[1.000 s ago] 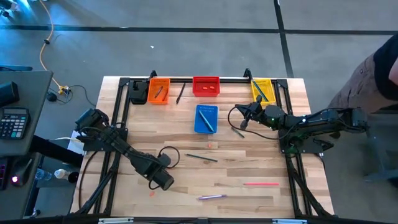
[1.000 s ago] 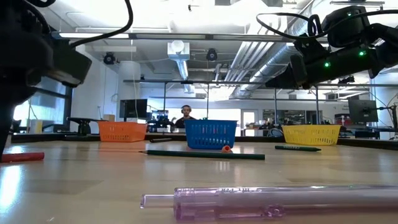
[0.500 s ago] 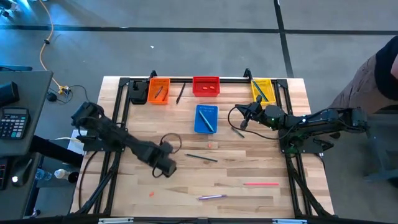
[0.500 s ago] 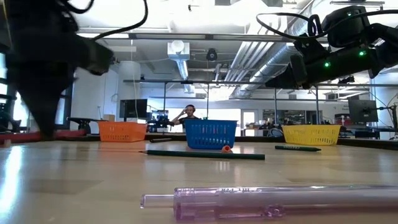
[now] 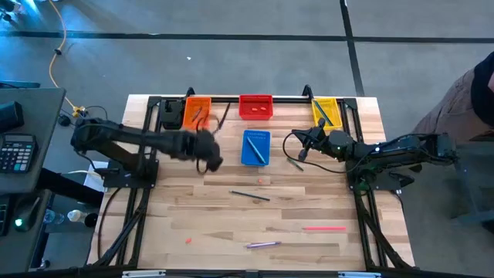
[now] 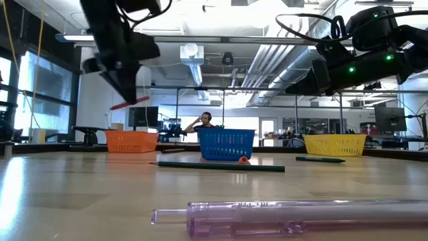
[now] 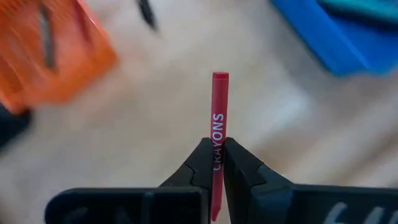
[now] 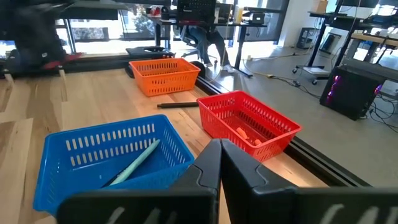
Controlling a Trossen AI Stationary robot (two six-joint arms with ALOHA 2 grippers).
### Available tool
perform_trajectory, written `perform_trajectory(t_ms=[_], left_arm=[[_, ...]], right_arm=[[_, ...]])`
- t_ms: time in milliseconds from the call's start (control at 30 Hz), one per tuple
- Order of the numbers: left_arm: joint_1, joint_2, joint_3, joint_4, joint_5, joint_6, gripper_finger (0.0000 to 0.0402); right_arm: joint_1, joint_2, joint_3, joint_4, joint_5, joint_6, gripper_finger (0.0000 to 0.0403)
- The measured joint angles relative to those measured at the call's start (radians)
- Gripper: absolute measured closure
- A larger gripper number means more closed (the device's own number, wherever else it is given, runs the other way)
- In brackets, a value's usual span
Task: Sort crayons/erasers/pens/pencils in bins
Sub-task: Put the red crayon into the orange bin
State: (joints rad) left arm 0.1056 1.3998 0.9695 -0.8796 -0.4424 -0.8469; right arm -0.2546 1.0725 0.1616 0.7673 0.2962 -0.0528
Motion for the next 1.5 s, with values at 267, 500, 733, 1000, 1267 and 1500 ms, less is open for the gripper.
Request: perform_trajectory(t_ms=[267, 500, 733, 1000, 1267, 1500], left_arm=[[0.354, 0.003, 0.000, 0.166, -0.011, 0.422, 0.0398], [0.601, 0.003, 0.000, 0.396, 0.088, 0.622, 0.0398], [0.723, 0.027, -0.014, 0.477, 0.079, 0.699, 0.0398], [0.760, 0.122, -0.053, 0.675, 0.114, 0.754, 0.0397], [0.787, 0.247, -0.054, 0.716, 0.125, 0.746, 0.0397], [0.803, 0.315, -0.055, 0.713, 0.118, 0.746, 0.0397]], right_arm=[[0.000, 0.000, 0.000, 0.008, 0.000, 0.000, 0.0403], [0.000, 0.000, 0.000, 0.018, 0.000, 0.000, 0.0403], [0.000, 0.000, 0.000, 0.018, 0.000, 0.000, 0.0403], [0.000, 0.000, 0.000, 0.023, 0.000, 0.000, 0.0403], [0.000, 0.000, 0.000, 0.023, 0.000, 0.000, 0.0403], [0.000, 0.000, 0.000, 0.023, 0.000, -0.013, 0.0403]])
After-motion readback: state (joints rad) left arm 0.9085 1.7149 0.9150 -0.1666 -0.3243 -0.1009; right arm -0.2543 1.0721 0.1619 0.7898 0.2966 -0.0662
